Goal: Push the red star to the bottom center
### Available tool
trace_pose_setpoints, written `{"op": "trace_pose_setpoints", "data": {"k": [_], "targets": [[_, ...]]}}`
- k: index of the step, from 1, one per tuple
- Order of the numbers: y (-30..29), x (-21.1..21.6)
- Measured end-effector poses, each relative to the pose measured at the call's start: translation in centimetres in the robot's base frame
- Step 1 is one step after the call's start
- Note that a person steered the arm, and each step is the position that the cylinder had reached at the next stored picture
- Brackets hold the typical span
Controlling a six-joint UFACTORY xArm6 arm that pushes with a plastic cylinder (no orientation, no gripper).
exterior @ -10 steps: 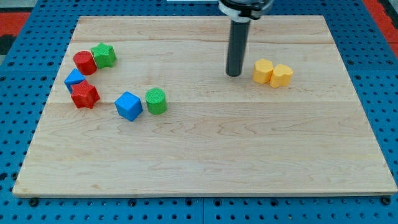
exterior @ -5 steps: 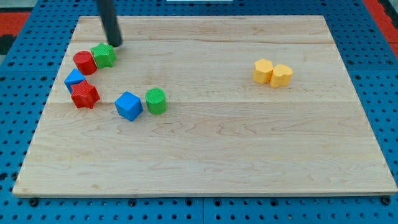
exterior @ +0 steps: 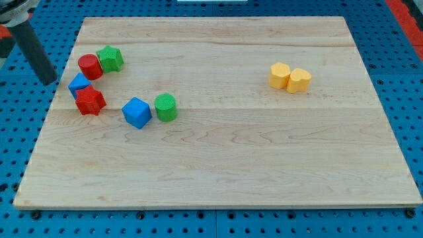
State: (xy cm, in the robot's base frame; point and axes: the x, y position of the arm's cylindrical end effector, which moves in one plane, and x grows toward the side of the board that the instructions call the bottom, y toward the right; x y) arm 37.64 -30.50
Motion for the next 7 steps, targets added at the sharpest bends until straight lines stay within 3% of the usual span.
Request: {"op": "trace_pose_setpoints", "data": {"k": [7], "targets": [[1.9, 1.6]]}}
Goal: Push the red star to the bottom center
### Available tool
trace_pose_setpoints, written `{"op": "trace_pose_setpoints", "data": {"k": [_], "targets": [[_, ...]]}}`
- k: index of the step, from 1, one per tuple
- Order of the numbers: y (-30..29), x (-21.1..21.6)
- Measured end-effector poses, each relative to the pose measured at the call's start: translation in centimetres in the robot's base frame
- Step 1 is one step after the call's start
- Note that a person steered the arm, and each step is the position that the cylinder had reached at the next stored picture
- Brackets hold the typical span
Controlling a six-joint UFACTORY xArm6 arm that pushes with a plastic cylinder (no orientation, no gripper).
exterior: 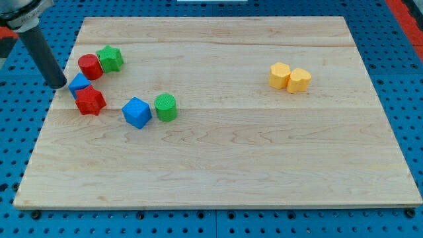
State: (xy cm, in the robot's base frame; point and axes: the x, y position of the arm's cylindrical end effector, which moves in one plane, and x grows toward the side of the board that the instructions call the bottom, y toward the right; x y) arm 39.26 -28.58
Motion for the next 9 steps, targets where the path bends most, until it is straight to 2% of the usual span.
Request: {"op": "trace_pose_setpoints", "data": {"k": [1, 3, 4, 6, 7, 8, 9], "targets": [[0.3, 1.4], [8.1, 3.7], [10.0, 8.3], [17.4, 13.3], [14.1, 12.4], [16.9, 10.1], [22.5, 10.3]]}}
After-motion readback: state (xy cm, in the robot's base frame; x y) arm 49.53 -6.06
